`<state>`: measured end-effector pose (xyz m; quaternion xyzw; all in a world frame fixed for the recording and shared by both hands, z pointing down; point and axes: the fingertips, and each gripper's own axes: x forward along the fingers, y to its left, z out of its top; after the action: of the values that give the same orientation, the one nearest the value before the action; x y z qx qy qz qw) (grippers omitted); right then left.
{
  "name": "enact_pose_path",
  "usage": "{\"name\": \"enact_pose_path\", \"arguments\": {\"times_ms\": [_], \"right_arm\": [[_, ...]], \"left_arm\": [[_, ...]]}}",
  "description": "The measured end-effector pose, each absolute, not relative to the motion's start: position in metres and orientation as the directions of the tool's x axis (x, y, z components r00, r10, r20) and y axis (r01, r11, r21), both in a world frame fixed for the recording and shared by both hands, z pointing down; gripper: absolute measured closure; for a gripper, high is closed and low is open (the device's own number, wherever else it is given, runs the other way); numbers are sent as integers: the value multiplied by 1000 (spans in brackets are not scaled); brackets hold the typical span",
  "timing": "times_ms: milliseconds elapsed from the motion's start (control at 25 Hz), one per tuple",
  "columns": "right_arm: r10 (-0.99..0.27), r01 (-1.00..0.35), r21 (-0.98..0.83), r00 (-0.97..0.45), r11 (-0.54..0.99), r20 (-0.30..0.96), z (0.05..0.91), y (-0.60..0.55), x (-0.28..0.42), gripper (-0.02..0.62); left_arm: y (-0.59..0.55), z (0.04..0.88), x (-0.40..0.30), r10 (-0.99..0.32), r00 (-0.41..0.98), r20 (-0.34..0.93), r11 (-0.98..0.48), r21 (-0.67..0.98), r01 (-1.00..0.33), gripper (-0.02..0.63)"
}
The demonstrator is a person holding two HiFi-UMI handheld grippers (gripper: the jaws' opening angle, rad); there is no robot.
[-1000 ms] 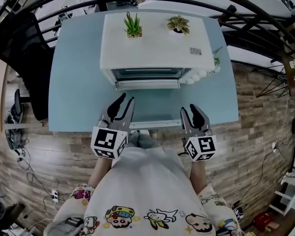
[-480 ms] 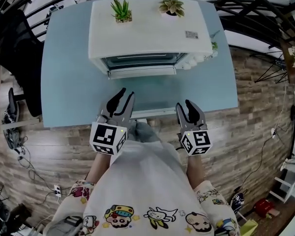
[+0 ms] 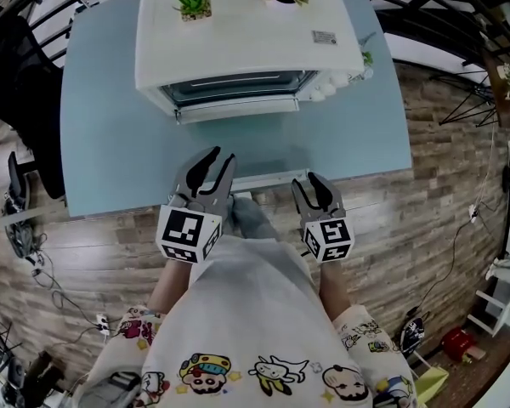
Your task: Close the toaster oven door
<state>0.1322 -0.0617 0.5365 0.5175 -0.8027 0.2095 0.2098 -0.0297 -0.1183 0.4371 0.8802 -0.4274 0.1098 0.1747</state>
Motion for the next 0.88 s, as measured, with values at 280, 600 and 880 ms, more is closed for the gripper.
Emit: {"name": "enact_pose_path", "arguments": {"times_ms": [280, 600, 880], "right_arm": [[-703, -920, -160, -379, 359, 602, 568, -46, 135, 443], [-683, -929, -245, -369, 276, 630, 602, -36, 143, 439], [-699, -929, -253, -369, 269, 613, 614, -42, 141, 437]], "left_arm": [[-115, 445, -21, -698, 626, 348, -589, 219, -778, 503], [-110, 450, -14, -690, 632, 353, -596, 219, -773, 503], [-109, 453, -15, -696, 622, 358, -587, 215, -780, 503]]}}
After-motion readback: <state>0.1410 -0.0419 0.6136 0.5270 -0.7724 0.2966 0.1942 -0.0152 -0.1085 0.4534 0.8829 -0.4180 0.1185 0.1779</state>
